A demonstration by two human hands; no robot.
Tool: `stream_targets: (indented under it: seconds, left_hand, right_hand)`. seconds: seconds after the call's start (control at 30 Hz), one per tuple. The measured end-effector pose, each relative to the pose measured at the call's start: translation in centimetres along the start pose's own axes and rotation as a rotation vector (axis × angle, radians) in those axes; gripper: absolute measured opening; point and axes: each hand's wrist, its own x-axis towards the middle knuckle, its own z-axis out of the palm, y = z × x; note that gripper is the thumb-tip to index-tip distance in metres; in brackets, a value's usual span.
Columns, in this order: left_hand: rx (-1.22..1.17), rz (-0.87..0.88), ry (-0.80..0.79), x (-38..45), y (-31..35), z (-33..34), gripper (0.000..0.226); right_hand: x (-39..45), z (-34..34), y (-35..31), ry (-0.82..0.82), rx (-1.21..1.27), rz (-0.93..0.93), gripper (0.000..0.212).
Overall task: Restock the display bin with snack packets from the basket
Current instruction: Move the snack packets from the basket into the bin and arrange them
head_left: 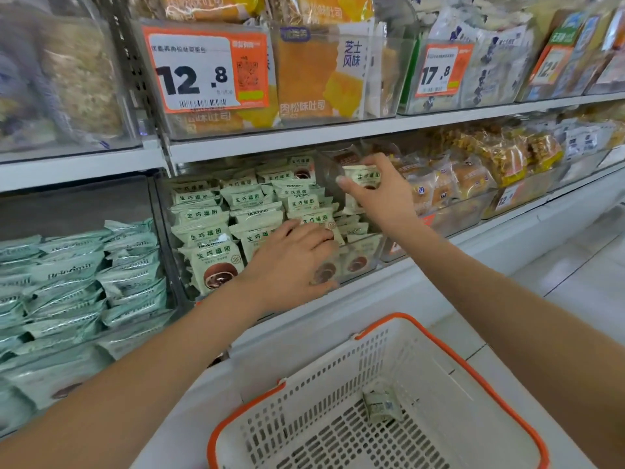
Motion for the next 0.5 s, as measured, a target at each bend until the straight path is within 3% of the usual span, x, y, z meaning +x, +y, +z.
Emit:
stream_targets:
  seconds: [0.13, 0.33, 0.5]
  left_hand:
    - [0.144, 0.135, -0.075, -1.0, -1.6, 1.7, 0.077]
    - [0.044, 0.124, -0.096, -2.5, -2.9, 3.2, 0.091]
    - [0.000, 0.116, -0.070, -2.2, -2.8, 4.0, 0.088]
  right_hand:
    - [5.2, 3.2, -0.6, -0.028, -0.045, 0.012, 0.062]
    - [12.1, 8.5, -0.2, -0.064, -0.170, -0.086, 0.067]
    - [15.0, 12.0, 1.1, -0.156, -0.337, -0.120, 0.067]
